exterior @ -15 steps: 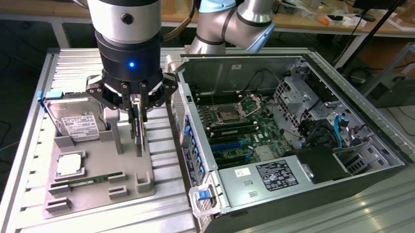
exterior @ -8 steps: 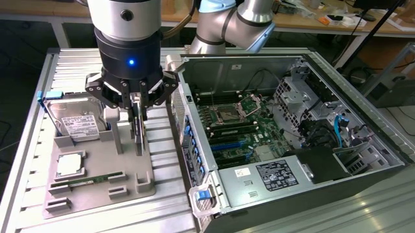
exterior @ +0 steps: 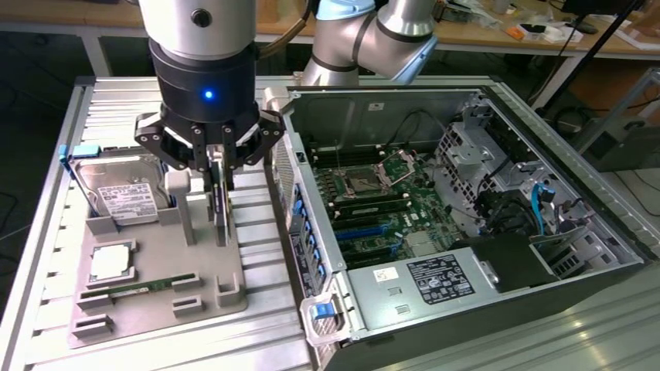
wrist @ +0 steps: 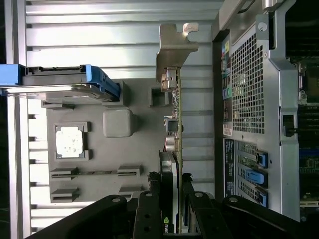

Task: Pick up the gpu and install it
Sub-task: 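Pick up the gpu and move the gpu toward the slot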

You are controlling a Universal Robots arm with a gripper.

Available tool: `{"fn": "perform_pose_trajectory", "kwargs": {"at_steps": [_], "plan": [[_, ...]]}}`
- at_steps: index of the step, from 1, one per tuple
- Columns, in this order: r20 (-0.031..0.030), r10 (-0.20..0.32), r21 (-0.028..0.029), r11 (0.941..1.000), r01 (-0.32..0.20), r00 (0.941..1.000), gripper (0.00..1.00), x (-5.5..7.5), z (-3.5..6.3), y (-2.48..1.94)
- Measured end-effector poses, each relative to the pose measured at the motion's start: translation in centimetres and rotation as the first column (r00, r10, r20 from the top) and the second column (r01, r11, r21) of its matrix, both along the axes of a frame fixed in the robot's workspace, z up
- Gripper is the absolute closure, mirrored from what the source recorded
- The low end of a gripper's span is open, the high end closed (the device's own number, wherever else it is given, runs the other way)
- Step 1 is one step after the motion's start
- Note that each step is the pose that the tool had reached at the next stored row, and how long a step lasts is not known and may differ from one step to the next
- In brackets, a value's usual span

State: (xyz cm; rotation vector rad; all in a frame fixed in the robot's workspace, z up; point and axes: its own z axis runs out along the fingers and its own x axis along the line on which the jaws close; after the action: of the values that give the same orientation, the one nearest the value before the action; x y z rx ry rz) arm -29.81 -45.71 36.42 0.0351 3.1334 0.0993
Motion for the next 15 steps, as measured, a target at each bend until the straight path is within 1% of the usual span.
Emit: {"fn": "perform_pose_trajectory", "kwargs": {"at_steps": [15], "plan": [[0.0000, 0.000, 0.0000, 1.0000, 0.000, 1.0000, 0.73, 0.00, 0.64, 0.00]]}}
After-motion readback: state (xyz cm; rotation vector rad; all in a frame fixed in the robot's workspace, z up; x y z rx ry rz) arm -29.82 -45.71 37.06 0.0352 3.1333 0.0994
